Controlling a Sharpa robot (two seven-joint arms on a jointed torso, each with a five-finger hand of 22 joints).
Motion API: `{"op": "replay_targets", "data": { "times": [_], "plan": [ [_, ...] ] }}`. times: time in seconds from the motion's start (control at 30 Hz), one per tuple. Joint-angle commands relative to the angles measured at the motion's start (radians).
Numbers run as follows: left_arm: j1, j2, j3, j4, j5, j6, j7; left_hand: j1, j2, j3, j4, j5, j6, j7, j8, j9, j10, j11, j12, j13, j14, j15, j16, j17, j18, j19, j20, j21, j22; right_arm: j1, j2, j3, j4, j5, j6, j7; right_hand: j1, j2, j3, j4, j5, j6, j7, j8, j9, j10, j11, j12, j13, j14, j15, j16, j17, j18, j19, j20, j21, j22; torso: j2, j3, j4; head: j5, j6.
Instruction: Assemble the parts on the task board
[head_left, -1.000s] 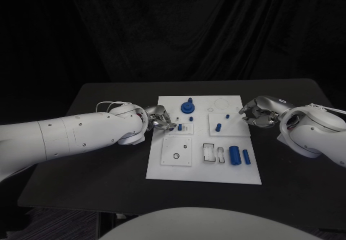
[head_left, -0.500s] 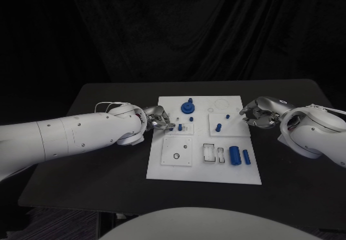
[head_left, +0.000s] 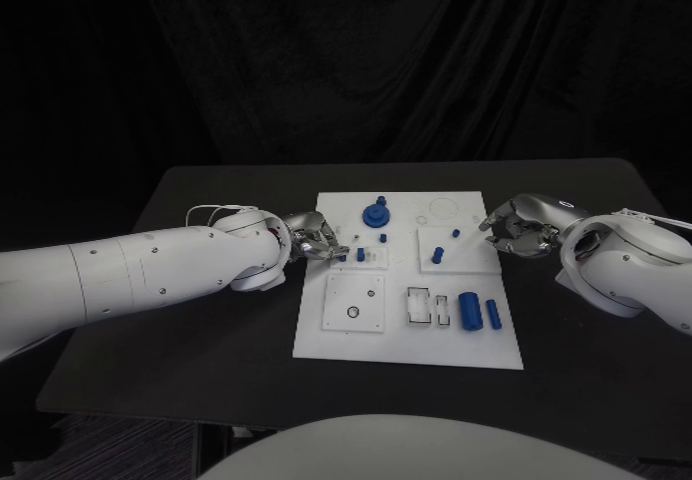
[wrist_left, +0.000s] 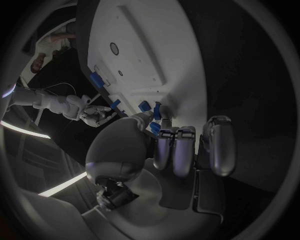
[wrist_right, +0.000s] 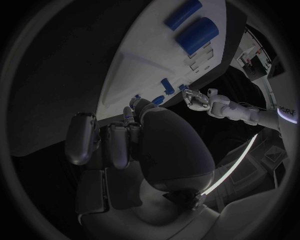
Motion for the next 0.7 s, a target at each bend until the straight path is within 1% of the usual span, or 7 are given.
{"op": "replay_targets", "data": {
  "times": [0.03, 0.27, 0.37, 0.43, 0.47, 0.53, 0.7],
  "plan": [
    [-0.006, -0.001, -0.003, 0.0, 0.003, -0.002, 0.002, -0.014, -0.004, -0.018, 0.007, -0.011, 0.007, -0.001, 0.007, 0.025, 0.106, 0.002, 0.003, 0.262, 0.106, -0.001, 0.007, 0.263, -0.01, 0.02, 0.0, -0.003, 0.196, -0.003, -0.002, 0.001, 0.0, 0.001, 0.008, -0.016, -0.007, 0.001, 0.004, 0.001, 0.004, 0.005, -0.001, -0.002, -0.002, -0.003, -0.001, -0.002, 0.071, 0.069, 0.007, -0.007, 0.127, -0.001, -0.003, 0.001, -0.006, 0.171, 0.0, 0.0008, -0.0007, 0.001, 0.0],
    [-0.006, -0.003, -0.003, 0.0, 0.003, -0.002, 0.006, -0.034, -0.003, -0.079, 0.047, -0.055, 0.011, 0.0, 0.015, 0.026, 0.106, 0.002, 0.003, 0.262, 0.106, -0.001, 0.007, 0.263, -0.01, 0.021, 0.001, -0.002, 0.196, -0.004, -0.001, 0.001, -0.001, 0.001, 0.008, -0.016, -0.007, 0.001, 0.004, 0.001, 0.004, 0.005, -0.001, -0.002, -0.002, -0.003, -0.001, -0.002, 0.071, 0.069, 0.007, -0.007, 0.127, -0.001, -0.003, 0.001, -0.006, 0.171, 0.0, 0.0007, -0.0009, 0.003, 0.0],
    [-0.006, -0.002, -0.003, 0.0, 0.003, -0.002, 0.01, -0.051, -0.001, -0.11, 0.056, -0.07, 0.01, 0.001, 0.016, 0.025, 0.106, 0.003, 0.003, 0.262, 0.106, 0.0, 0.007, 0.263, -0.01, 0.021, 0.001, -0.003, 0.196, -0.004, 0.0, 0.001, -0.002, 0.001, 0.008, -0.016, -0.007, 0.001, 0.004, 0.001, 0.004, 0.005, -0.001, -0.002, -0.002, -0.003, -0.001, -0.002, 0.071, 0.069, 0.007, -0.007, 0.127, -0.001, -0.003, 0.001, -0.006, 0.171, 0.0, 0.0007, -0.0014, 0.003, 0.0],
    [-0.007, -0.002, -0.003, -0.001, 0.003, -0.003, 0.013, -0.08, 0.008, -0.15, 0.058, -0.092, 0.008, 0.001, 0.014, 0.025, 0.106, 0.004, 0.003, 0.262, 0.106, 0.0, 0.007, 0.263, -0.01, 0.021, 0.001, -0.003, 0.196, -0.004, 0.0, 0.001, -0.002, 0.001, 0.008, -0.016, -0.007, 0.001, 0.004, 0.001, 0.004, 0.005, -0.001, -0.002, -0.002, -0.003, -0.001, -0.002, 0.071, 0.069, 0.007, -0.007, 0.127, -0.001, -0.003, 0.001, -0.006, 0.171, 0.0, 0.0002, -0.0015, 0.003, 0.0],
    [-0.007, -0.002, -0.003, -0.001, 0.003, -0.003, 0.015, -0.085, 0.009, -0.157, 0.058, -0.096, 0.008, 0.001, 0.014, 0.025, 0.106, 0.004, 0.003, 0.262, 0.106, 0.0, 0.007, 0.263, -0.01, 0.021, 0.002, -0.003, 0.196, -0.004, 0.0, 0.001, -0.002, 0.001, 0.008, -0.016, -0.007, 0.001, 0.004, 0.001, 0.004, 0.005, -0.001, -0.002, -0.002, -0.003, -0.001, -0.002, 0.071, 0.069, 0.007, -0.007, 0.127, -0.001, -0.003, 0.001, -0.006, 0.171, 0.0, 0.0001, -0.0015, 0.003, 0.0],
    [-0.007, -0.002, -0.003, -0.002, 0.003, -0.002, 0.018, -0.107, 0.019, -0.189, 0.058, -0.115, 0.004, 0.002, 0.011, 0.024, 0.106, 0.005, 0.003, 0.262, 0.106, 0.001, 0.007, 0.263, -0.01, 0.02, 0.002, -0.005, 0.195, -0.004, 0.001, 0.001, -0.002, 0.001, 0.008, -0.016, -0.007, 0.001, 0.004, 0.001, 0.004, 0.005, -0.001, -0.002, -0.002, -0.003, -0.001, -0.002, 0.071, 0.069, 0.007, -0.007, 0.127, -0.001, -0.003, 0.001, -0.006, 0.171, 0.0, 0.0004, -0.0019, 0.004, 0.0],
    [-0.007, 0.001, -0.003, -0.005, 0.003, 0.002, 0.023, -0.109, 0.021, -0.194, 0.058, -0.117, 0.002, 0.003, 0.009, 0.024, 0.106, 0.005, 0.003, 0.262, 0.106, 0.001, 0.007, 0.263, -0.01, 0.02, 0.002, -0.005, 0.195, -0.004, 0.002, 0.001, -0.003, 0.001, 0.009, -0.016, -0.009, 0.0, 0.005, 0.0, 0.004, 0.006, 0.0, -0.003, -0.002, -0.003, 0.0, -0.003, 0.071, 0.069, 0.007, -0.006, 0.127, -0.001, -0.003, 0.001, -0.006, 0.171, 0.0, 0.0012, -0.0011, 0.003, 0.0]
  ]
}}
